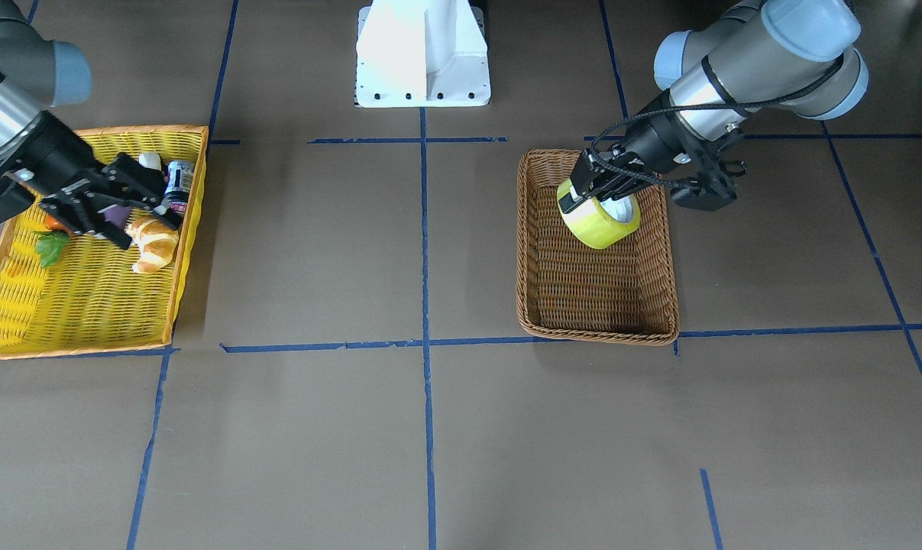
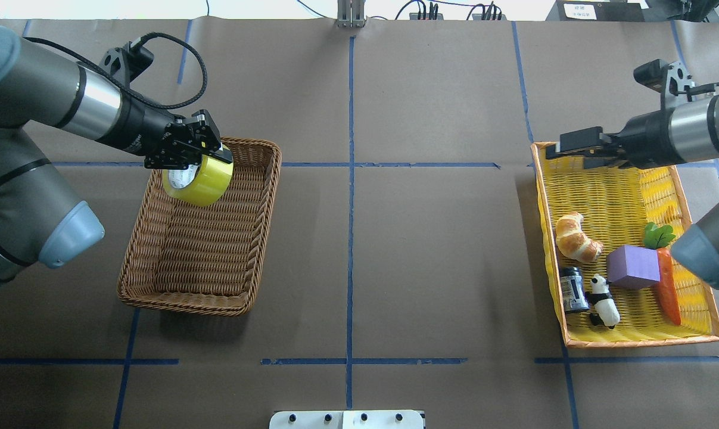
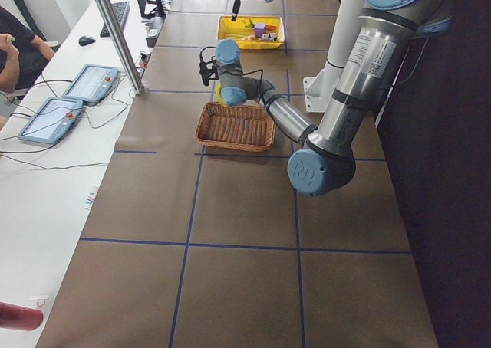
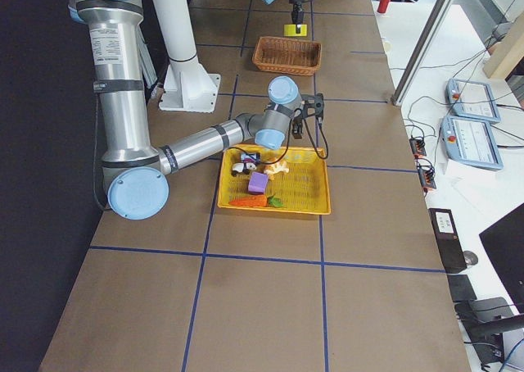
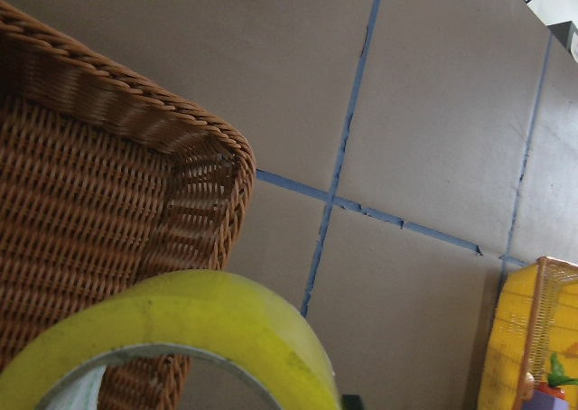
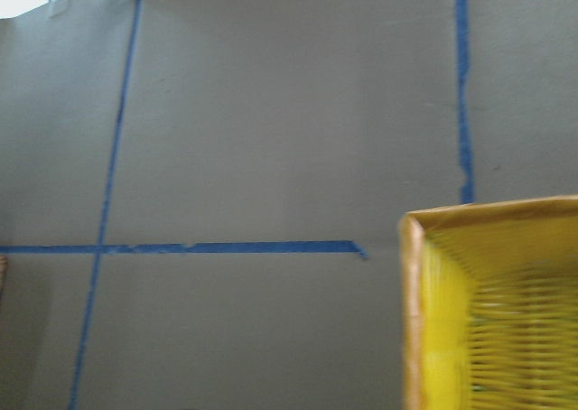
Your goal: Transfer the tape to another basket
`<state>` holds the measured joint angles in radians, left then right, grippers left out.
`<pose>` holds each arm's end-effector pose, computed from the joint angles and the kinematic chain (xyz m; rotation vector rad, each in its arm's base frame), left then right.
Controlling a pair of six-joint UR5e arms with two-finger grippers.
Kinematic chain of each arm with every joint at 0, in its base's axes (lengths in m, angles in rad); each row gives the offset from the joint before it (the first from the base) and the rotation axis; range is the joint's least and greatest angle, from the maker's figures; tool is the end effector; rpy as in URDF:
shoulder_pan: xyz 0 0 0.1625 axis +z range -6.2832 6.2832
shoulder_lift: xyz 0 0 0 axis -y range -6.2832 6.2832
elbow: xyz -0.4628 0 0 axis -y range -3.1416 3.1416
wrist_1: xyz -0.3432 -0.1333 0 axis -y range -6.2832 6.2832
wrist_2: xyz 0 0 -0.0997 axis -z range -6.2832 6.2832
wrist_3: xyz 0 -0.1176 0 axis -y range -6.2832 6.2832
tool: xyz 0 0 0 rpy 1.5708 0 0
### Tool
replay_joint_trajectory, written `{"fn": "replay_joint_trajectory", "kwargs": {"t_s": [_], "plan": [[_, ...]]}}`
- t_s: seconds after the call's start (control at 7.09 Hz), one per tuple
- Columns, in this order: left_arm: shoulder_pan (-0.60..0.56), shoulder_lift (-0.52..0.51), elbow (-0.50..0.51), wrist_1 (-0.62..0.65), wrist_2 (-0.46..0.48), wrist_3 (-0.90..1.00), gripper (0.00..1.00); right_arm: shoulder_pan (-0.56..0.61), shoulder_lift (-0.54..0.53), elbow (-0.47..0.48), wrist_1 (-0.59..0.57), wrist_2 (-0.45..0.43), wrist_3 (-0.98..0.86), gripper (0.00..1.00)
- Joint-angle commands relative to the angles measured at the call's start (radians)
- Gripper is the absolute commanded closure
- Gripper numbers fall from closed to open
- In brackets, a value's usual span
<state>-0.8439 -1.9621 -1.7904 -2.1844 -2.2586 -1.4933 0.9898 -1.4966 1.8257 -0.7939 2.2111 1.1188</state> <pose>0.3396 -0.4701 0.3305 -0.0142 1.3090 -0.2335 -0.2152 -0.4426 0.4663 0.2721 -1.1728 0.1175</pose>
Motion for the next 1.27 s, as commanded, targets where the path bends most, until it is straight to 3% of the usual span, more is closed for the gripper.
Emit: {"fn": "replay_joint_trajectory", "kwargs": {"t_s": [0.0,0.14,0.42,0.71,0.85,1.13], "plan": [[0.112,0.0,-0.003,0.197,0.196,0.175,0.96,0.105,-0.017,0.001,-0.272,0.028,-0.326,0.0],[0.174,-0.001,-0.013,0.257,0.3,0.197,0.96,0.143,-0.022,0.0,-0.376,0.029,-0.478,0.0],[0.219,-0.007,-0.014,0.381,0.37,0.269,0.96,0.234,-0.037,-0.002,-0.54,0.112,-0.664,0.0],[0.253,0.0,-0.009,0.408,0.422,0.332,0.96,0.309,-0.081,-0.005,-0.57,0.167,-0.785,0.0],[0.256,-0.001,-0.011,0.443,0.425,0.378,0.9,0.344,-0.088,-0.008,-0.62,0.168,-0.862,0.0],[0.256,-0.003,-0.017,0.443,0.461,0.4,0.0,0.363,-0.085,-0.011,-0.68,0.17,-0.936,0.0]]}}
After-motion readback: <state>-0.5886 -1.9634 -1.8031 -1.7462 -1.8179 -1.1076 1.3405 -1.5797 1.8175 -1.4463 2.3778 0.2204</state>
